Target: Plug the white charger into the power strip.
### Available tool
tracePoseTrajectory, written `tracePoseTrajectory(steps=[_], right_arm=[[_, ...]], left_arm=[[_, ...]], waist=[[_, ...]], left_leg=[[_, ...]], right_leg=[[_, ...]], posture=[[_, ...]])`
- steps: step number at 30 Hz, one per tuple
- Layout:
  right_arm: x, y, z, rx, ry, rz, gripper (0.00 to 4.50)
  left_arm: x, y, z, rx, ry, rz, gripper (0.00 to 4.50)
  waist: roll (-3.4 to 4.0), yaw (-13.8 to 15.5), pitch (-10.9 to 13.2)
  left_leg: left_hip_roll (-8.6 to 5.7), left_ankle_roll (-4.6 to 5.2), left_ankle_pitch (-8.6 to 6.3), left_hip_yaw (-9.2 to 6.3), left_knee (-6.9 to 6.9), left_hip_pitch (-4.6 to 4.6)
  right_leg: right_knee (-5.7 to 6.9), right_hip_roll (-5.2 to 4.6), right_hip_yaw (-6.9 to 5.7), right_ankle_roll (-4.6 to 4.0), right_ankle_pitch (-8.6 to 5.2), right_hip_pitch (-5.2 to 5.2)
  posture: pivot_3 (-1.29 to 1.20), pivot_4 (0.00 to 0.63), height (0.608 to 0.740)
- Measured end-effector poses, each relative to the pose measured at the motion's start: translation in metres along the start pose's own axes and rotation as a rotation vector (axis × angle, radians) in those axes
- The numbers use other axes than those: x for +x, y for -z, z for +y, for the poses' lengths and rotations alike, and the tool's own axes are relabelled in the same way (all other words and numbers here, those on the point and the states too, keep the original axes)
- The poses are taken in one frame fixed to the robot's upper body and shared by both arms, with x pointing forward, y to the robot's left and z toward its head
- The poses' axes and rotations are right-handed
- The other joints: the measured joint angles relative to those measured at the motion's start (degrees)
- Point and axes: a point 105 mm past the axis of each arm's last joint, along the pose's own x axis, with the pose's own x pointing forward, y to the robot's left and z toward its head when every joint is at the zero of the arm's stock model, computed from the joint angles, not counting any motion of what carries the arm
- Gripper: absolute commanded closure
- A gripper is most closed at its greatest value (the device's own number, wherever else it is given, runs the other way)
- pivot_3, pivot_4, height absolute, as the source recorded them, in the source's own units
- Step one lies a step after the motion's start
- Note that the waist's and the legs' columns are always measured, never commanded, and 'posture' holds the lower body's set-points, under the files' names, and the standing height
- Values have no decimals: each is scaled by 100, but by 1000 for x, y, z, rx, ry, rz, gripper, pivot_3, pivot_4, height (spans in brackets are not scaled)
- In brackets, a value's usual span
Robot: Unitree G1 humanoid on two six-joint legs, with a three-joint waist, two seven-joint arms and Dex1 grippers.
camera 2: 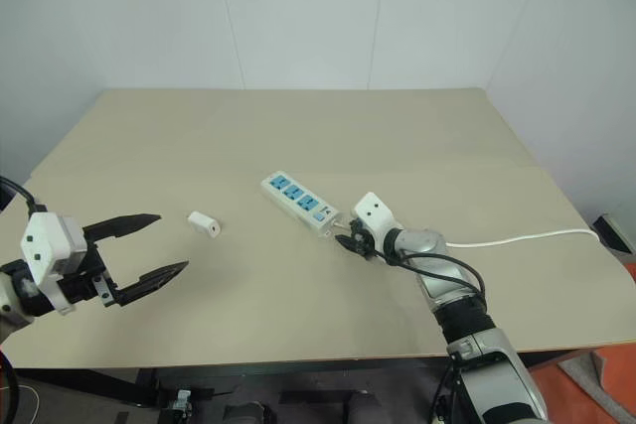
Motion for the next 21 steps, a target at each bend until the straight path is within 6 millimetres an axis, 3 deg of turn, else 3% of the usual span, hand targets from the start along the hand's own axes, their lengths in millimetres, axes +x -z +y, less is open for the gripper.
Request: tracePoseTrajectory(steps=[4,6,12,15,16,21], right_arm=[[-3,-1,6,-21,-31,-6,4070],[-9,1,13,-42,-62,-11,4492],[-38,12,47,-44,-262,-55,4492],[-45,16,54,-67,-296,-65,4492],[-45,15,53,-75,-289,-75,3788],[-45,15,36,-119,-164,-141,2095]], left_arm=[[0,0,0,3,0,-2,0],[0,0,0,3,1,-2,0],[3,0,-1,3,7,-7,0],[5,1,-1,-6,15,-10,0],[6,2,0,-7,16,-10,0],[7,3,0,-9,17,-8,0]], waist=[[0,4,0],[0,9,0],[0,2,0],[0,-14,0],[0,-17,0],[0,16,0]], left_leg=[[0,0,0,0,0,-4],[0,0,0,0,-2,-5],[0,0,0,1,-2,-3],[0,0,0,1,-2,5],[0,0,0,0,-2,5],[0,0,0,1,-2,-6]], right_leg=[[-1,0,0,0,0,-2],[-2,0,0,1,-1,-3],[-2,0,0,17,-10,-2],[2,1,1,37,-22,0],[2,1,1,36,-21,0],[-4,0,1,25,-15,-4]], posture=[[0,150,740],[0,150,740],[0,150,740],[0,150,740],[0,150,740],[0,150,740]])
